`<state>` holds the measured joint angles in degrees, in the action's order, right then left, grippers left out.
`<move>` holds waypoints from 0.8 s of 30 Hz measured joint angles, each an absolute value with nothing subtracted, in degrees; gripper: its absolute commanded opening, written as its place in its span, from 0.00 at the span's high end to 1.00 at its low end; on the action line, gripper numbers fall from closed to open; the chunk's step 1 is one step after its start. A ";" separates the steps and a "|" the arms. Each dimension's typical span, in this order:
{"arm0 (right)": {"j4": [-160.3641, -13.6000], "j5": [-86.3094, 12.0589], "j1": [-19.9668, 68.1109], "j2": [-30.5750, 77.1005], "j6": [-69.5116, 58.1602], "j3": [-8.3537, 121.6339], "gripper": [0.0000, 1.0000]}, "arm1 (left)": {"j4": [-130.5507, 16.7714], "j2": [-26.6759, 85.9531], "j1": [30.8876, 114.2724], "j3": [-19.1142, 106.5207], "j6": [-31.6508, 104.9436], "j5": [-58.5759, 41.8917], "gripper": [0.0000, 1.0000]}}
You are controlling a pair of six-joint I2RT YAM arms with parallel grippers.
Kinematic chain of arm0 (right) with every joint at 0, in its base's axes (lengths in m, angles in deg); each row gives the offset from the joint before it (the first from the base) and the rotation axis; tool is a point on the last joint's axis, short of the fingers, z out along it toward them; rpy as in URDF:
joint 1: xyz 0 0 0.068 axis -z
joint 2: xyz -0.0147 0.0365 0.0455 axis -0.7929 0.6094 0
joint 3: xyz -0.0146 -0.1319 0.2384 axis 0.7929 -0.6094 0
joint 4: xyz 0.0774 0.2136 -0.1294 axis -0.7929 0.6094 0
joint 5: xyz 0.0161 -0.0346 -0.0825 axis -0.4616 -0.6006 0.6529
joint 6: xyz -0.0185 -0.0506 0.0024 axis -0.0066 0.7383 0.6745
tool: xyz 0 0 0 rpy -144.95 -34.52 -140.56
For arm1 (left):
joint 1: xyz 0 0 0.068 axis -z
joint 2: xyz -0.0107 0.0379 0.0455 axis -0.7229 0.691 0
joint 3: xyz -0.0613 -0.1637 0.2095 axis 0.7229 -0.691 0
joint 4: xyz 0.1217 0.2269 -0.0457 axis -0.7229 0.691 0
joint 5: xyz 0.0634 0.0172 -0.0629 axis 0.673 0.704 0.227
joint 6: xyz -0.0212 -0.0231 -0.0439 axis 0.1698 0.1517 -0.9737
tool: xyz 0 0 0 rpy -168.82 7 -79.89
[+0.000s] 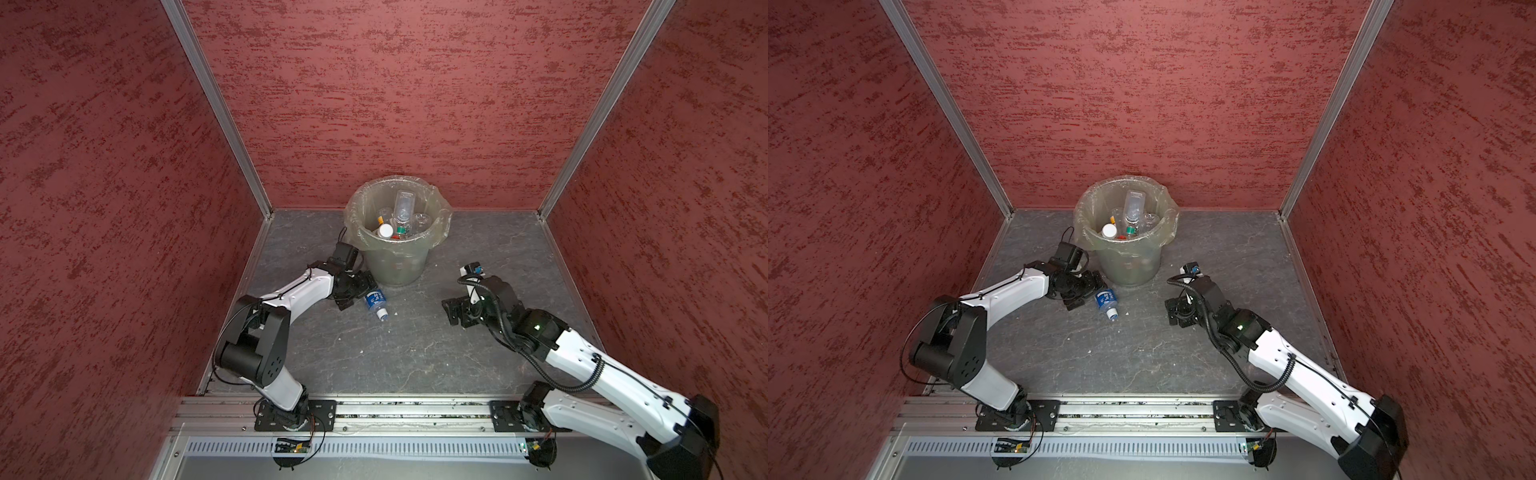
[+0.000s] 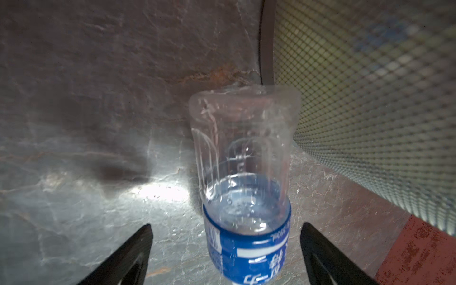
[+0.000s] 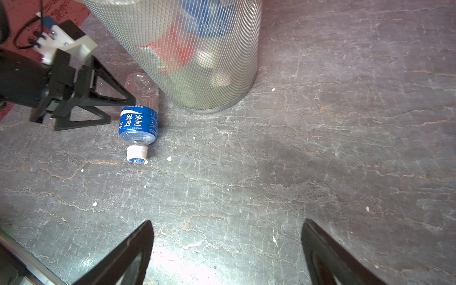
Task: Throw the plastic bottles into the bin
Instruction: 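Lower the left gripper onto the blue-labeled bottle beside the wastebasket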
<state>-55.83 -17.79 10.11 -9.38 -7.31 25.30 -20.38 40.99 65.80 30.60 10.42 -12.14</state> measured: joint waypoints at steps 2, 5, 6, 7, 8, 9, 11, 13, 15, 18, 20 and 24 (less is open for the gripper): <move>-55.83 -17.77 10.11 -9.62 -7.31 25.30 0.06 | -20.40 42.34 65.80 31.56 10.42 -12.03 0.09; -55.83 -17.75 10.11 -9.82 -7.35 25.30 0.06 | -20.42 43.81 65.80 32.24 10.45 -11.96 0.10; -55.83 -17.75 10.11 -9.84 -7.42 25.30 0.06 | -20.27 44.09 65.80 32.39 10.47 -11.90 0.11; -55.83 -17.73 10.11 -9.88 -7.48 25.30 0.06 | -19.90 44.42 65.80 32.63 10.56 -11.70 0.12; -55.81 -17.73 10.11 -9.93 -7.51 25.30 0.06 | -19.37 44.64 65.80 32.96 10.64 -11.31 0.14; -55.81 -17.71 10.11 -10.02 -7.53 25.30 0.06 | -18.82 44.81 65.80 33.42 10.86 -10.74 0.14; -55.81 -17.66 10.11 -10.21 -7.55 25.30 0.06 | -17.71 44.90 65.67 34.09 11.60 -10.06 0.14; -55.81 -17.64 10.11 -10.41 -7.57 25.30 0.06 | -17.10 44.90 65.38 34.29 12.11 -9.39 0.14; -55.83 -17.64 10.11 -10.56 -7.61 25.28 0.06 | -16.68 44.86 65.08 34.20 12.54 -8.95 0.14; -55.83 -17.62 10.11 -10.67 -7.72 25.25 0.06 | -16.35 44.01 64.77 33.22 13.22 -7.90 0.15; -55.83 -17.62 10.11 -10.67 -7.75 25.23 0.06 | -16.00 43.81 64.49 32.85 13.62 -7.79 0.15; -55.83 -17.62 10.11 -10.65 -7.75 25.23 0.06 | -15.66 43.87 64.22 32.52 14.10 -7.99 0.15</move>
